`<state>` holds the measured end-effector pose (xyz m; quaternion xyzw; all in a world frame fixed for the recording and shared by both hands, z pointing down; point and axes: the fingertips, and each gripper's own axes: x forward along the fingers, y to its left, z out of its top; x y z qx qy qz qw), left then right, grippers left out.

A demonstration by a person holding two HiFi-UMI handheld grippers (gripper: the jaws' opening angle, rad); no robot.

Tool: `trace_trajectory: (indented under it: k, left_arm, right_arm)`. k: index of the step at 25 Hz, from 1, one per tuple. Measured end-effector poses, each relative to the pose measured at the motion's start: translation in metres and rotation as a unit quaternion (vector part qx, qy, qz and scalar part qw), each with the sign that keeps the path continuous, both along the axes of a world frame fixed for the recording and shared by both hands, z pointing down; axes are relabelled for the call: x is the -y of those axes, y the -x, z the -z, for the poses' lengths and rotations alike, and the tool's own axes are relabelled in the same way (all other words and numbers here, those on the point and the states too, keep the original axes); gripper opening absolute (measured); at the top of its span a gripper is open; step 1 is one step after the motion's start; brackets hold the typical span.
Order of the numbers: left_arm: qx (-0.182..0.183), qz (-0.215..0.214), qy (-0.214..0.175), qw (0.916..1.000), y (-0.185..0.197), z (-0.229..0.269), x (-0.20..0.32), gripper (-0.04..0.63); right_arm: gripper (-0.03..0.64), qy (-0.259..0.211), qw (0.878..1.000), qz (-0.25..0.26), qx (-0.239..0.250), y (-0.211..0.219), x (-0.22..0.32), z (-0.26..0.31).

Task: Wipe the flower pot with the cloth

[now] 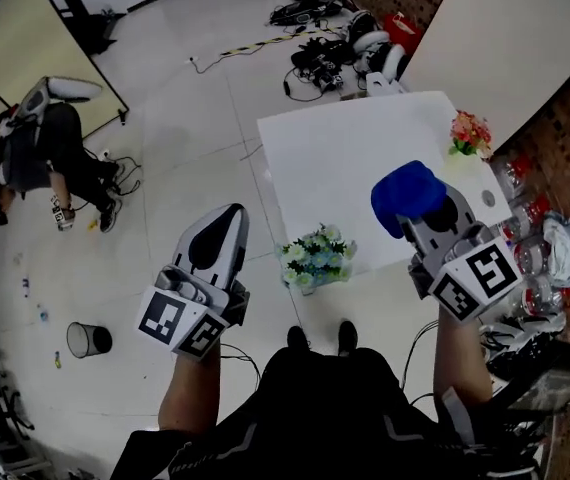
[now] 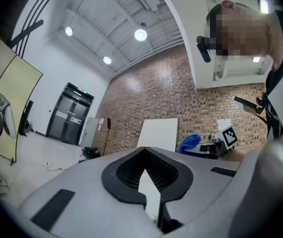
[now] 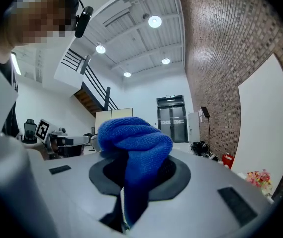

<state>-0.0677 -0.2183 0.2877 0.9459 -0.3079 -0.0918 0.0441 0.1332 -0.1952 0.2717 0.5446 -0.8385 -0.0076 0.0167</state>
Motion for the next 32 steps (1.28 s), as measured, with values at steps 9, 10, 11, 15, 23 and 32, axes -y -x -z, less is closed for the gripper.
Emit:
trace_trajectory:
  k: [9, 10, 11, 15, 23, 32]
  left_arm:
    - [0.025, -0.014, 0.005, 0.9996, -0.035, 0.001, -0.028, 0.003]
    - [0.031, -0.009, 0.003, 0.9995, -0.047, 0.0, -0.039, 0.003]
    - [0.036, -0.004, 0.001, 0.9993, -0.058, -0.001, -0.051, 0.003]
    - [0.04, 0.025, 0.001, 0.9989, -0.086, 0.0, -0.101, 0.003]
    - [0.055, 0.091, 0.024, 0.9941, -0.092, -0.002, -0.193, 0.003]
    - [0.039, 0.109, 0.023, 0.993, -0.025, 0.007, -0.313, 0.003]
  right_arm:
    - [0.071, 0.01, 1.0, 0.018, -0.003, -0.004, -0.03, -0.004]
    - [0.071, 0.006, 1.0, 0.024, 0.0, -0.014, -0.04, -0.005]
    - [0.071, 0.002, 1.0, 0.03, 0.003, -0.023, -0.052, -0.007]
    - [0.071, -0.003, 0.998, 0.06, 0.006, -0.048, -0.099, -0.008]
    - [0.071, 0.01, 0.993, 0.114, 0.007, -0.056, -0.179, -0.01]
    - [0.071, -0.003, 0.994, 0.11, 0.021, 0.014, -0.281, -0.005]
